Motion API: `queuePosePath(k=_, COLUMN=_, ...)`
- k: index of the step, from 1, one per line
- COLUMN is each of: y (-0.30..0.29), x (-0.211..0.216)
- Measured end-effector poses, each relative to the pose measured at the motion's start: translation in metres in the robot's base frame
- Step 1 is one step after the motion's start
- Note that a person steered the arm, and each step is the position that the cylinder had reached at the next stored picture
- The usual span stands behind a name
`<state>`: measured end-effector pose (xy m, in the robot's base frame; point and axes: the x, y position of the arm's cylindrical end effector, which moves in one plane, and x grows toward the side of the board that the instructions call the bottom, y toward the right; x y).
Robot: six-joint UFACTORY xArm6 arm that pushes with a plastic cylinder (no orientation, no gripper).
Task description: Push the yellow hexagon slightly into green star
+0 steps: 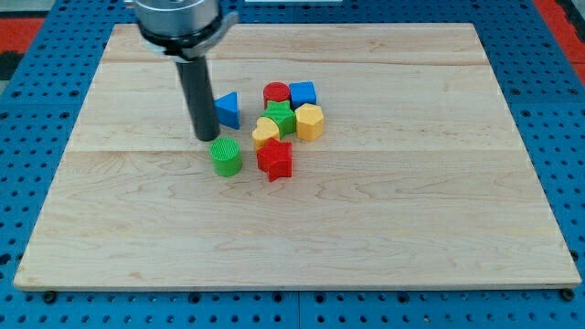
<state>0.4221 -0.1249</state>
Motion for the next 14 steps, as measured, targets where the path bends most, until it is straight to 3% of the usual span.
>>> queuePosePath(k=1, y=-0.007, x=0.043)
queuePosePath(k=3, y=0.042, x=0.054)
queuePosePath(k=4, y=0.013, x=0.077)
queuePosePath(k=5, y=0.071, x=0.127)
queuePosePath(k=6, y=0.137, x=0.119)
queuePosePath(k=9, y=0.087, x=0.062)
queuePosePath(k=10, y=0.125, x=0.081)
queuePosePath(k=11, y=0.176, x=0.065)
queuePosePath(k=12, y=0.182, x=0.007)
queuePosePath(k=13, y=0.184, x=-0.020)
queuePosePath(k=14, y=0.186, x=-0.020)
